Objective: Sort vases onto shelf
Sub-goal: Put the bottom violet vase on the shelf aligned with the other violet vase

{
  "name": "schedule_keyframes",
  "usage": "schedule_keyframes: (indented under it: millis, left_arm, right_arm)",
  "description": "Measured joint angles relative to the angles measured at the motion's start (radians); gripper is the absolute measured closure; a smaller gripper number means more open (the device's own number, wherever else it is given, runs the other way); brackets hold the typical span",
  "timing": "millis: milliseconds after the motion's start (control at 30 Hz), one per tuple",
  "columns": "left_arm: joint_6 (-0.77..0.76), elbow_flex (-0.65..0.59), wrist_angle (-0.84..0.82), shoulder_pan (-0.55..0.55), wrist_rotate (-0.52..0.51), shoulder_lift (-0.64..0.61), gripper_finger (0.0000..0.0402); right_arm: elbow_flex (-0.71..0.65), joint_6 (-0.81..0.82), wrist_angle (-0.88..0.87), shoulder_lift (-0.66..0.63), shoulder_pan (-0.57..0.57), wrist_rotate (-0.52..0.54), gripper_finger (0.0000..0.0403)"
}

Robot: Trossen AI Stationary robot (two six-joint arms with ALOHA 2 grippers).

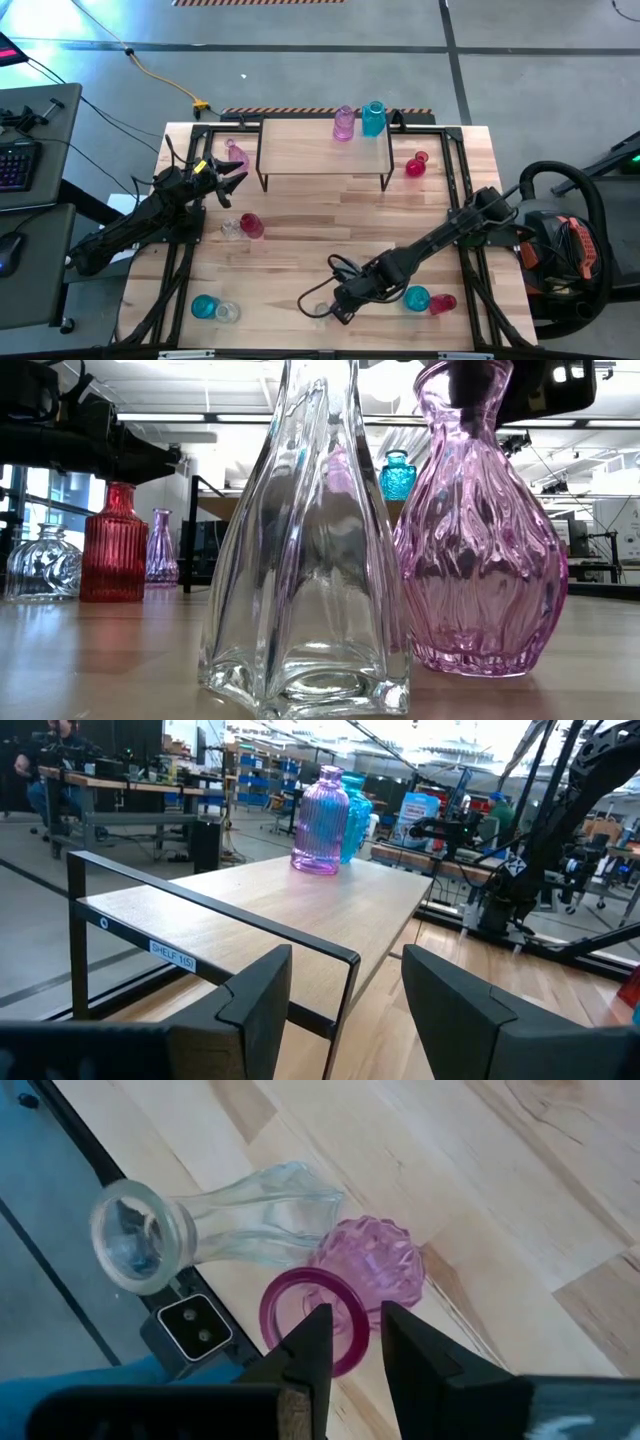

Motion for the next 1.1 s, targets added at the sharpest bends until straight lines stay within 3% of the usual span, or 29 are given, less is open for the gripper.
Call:
schedule_keyframes:
  millis: [133,333,500,900,1100]
  left_arm:
    - [0.0,0.0,0.0,0.0,0.0,0.0,0.0218]
    - [0.0,0.0,0.0,0.0,0.0,0.0,0.0218]
    - [0.0,0.0,0.0,0.0,0.0,0.0,0.0218]
    - [0.0,0.0,0.0,0.0,0.0,0.0,0.0218]
    - [0.0,0.0,0.0,0.0,0.0,0.0,0.0218]
  right_arm:
    - [0.0,0.001,0.004,0.004,0.0,-0.004,0.0345]
    - [0.0,0.008,0.002,0.0,-0.002,-0.007,0.0397]
    - [0.033,-0.011,-0.083,-0.001,-0.018,-0.032,0.0397]
    - [0.24,-0.303,-0.39,-0.013,-0.146,-0.043,0.0402]
    - [0.271,-0.463,-0.433,-0.124,-0.261,-0.039,0.0402]
